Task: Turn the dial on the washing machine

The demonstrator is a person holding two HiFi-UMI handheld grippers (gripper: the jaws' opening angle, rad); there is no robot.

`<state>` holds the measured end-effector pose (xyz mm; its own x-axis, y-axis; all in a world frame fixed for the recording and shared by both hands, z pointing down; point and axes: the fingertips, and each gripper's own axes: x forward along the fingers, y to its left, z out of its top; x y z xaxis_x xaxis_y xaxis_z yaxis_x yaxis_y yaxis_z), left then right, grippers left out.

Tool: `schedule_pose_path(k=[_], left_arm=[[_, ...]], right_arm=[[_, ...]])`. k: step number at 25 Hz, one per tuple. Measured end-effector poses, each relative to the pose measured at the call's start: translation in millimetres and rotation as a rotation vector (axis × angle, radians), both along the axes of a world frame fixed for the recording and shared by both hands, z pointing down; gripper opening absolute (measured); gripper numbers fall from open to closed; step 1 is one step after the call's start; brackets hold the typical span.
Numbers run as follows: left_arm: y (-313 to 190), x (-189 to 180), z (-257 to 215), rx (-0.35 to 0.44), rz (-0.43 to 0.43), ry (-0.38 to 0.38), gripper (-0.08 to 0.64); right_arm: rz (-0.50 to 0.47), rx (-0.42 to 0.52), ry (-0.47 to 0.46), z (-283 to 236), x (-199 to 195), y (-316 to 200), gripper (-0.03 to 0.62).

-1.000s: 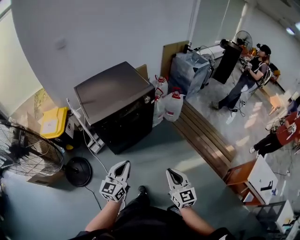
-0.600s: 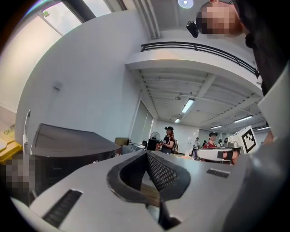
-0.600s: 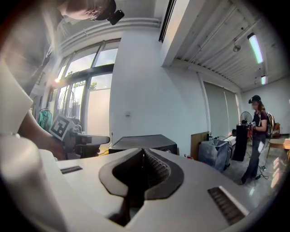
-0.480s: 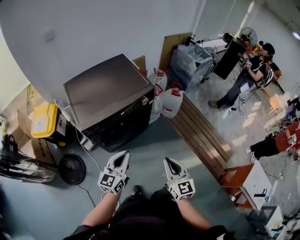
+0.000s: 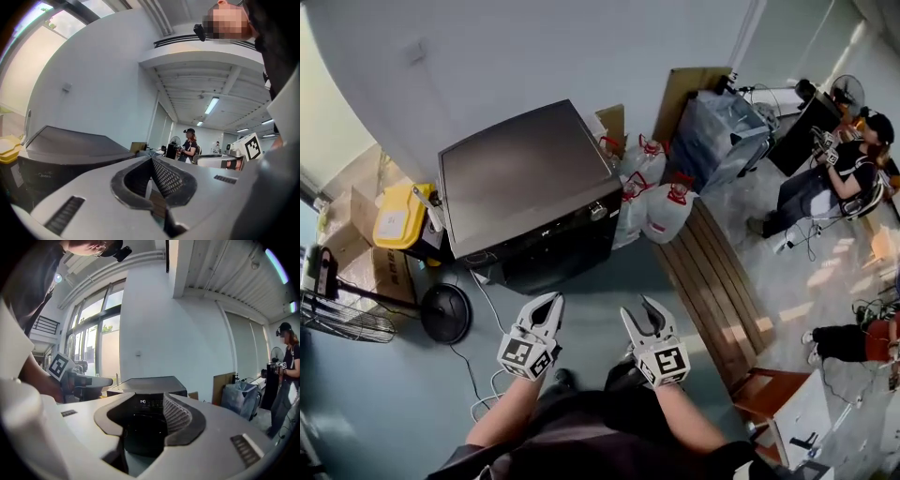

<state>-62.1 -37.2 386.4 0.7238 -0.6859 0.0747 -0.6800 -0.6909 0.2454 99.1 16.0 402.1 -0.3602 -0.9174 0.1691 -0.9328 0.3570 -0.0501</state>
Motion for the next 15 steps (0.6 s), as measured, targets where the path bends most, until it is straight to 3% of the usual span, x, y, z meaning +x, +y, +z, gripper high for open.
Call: schedule_pose_path(k=[2, 8, 15], left_arm=[[-13.1, 6.9, -2.5, -0.012, -0.049, -0.013, 0.015], [-31.7, 18.6, -5.3, -0.021, -0.221, -0.065, 0.014], [-51.6, 30.6, 7.2, -0.023, -0.342, -0.104, 0.015]], right_arm=[[-0.047, -0.025, -0.011, 3.6, 7.7, -22.4, 0.213], [-0.189, -0.044, -0.011, 17.2, 27.5, -74.9, 0.246], [-0.274, -0.040, 0.010, 32.3, 43.2, -135.3, 0.263]])
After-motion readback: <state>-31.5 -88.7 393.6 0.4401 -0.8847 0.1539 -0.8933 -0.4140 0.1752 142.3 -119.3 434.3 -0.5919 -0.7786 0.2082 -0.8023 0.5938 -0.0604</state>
